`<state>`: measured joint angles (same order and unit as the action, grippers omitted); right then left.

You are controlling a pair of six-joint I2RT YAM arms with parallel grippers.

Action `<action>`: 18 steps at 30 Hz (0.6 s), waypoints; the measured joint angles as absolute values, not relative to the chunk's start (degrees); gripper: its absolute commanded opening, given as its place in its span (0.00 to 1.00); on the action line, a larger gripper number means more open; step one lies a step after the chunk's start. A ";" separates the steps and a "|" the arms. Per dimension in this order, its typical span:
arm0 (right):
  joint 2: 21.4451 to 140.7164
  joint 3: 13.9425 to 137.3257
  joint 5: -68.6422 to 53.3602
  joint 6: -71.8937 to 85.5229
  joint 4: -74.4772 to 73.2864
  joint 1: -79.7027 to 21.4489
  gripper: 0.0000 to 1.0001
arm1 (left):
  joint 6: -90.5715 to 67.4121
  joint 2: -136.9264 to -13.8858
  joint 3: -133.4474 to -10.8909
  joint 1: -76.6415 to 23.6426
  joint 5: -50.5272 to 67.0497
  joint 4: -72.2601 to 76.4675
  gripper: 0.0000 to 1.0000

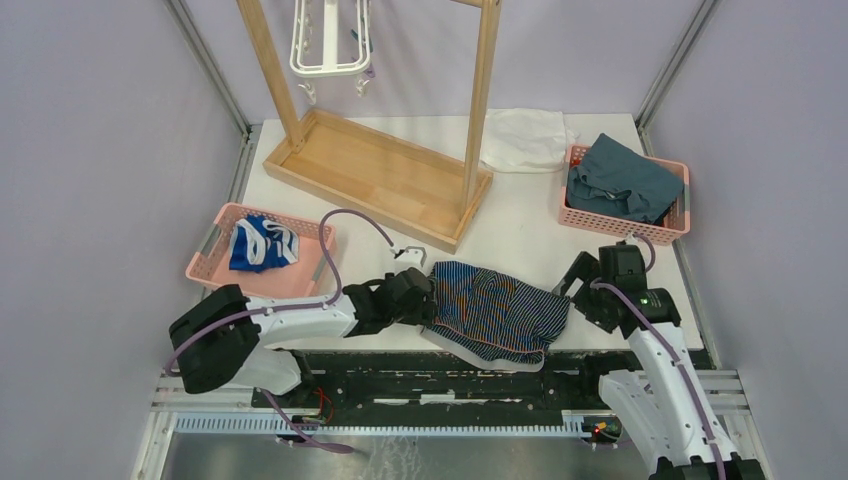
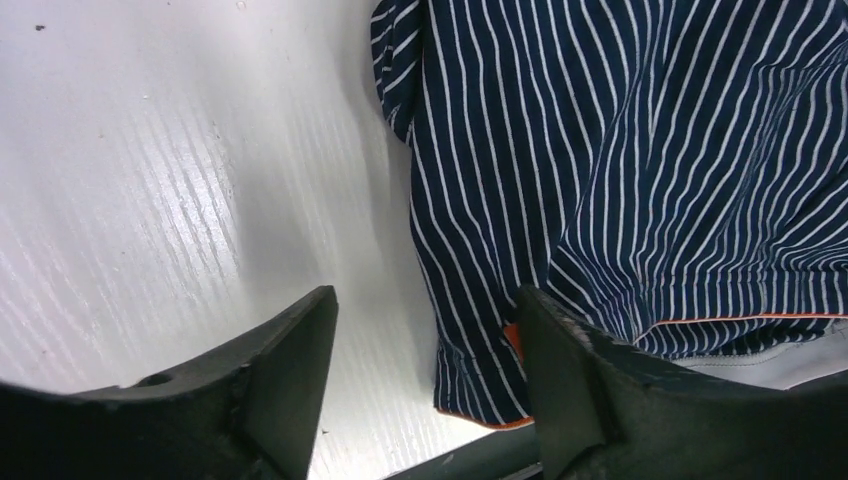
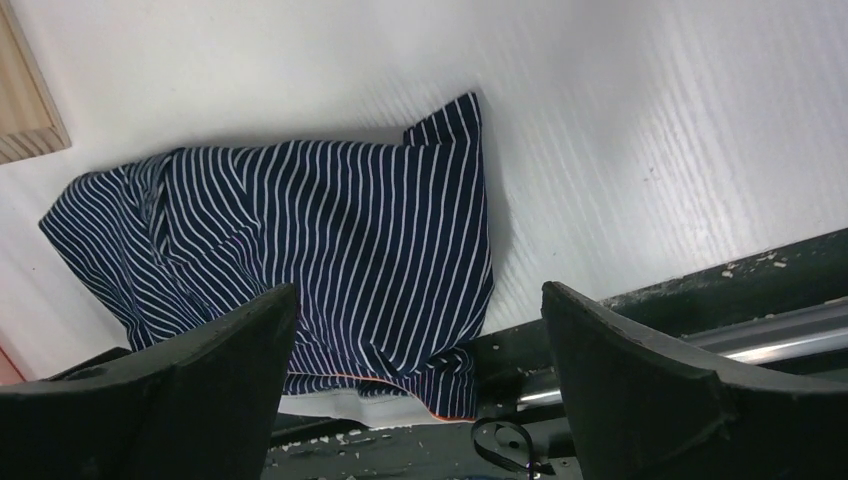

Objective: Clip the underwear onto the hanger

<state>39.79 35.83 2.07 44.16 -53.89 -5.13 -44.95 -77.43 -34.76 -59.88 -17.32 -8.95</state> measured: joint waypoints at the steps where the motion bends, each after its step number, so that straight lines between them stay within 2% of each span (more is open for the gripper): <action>1: 39.79 35.29 1.52 44.40 -53.91 -5.13 0.99 | -45.04 -77.80 -34.59 -59.88 -17.23 -8.40 0.63; 3: 39.81 34.06 0.36 45.01 -53.84 -5.13 0.99 | -45.58 -78.37 -33.87 -59.88 -16.95 -7.38 0.49; 5: 39.81 33.12 -0.49 45.23 -53.84 -5.13 0.98 | -46.11 -78.50 -33.32 -59.90 -16.62 -7.03 0.28; 8: 39.83 32.53 -2.00 45.25 -53.60 -5.13 0.97 | -47.07 -78.41 -32.95 -59.90 -16.34 -6.94 0.09; 9: 39.83 32.47 -2.72 45.19 -53.47 -5.13 0.96 | -47.13 -78.11 -32.86 -59.90 -16.36 -7.14 0.05; 18: 36.91 32.47 -4.93 44.77 -53.93 -6.00 0.97 | -47.16 -66.37 -32.77 -58.00 -20.93 -14.02 0.03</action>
<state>36.91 32.47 -4.93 44.77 -53.93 -6.00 -47.16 -66.37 -32.77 -58.00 -20.93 -14.02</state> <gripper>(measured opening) 0.972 0.045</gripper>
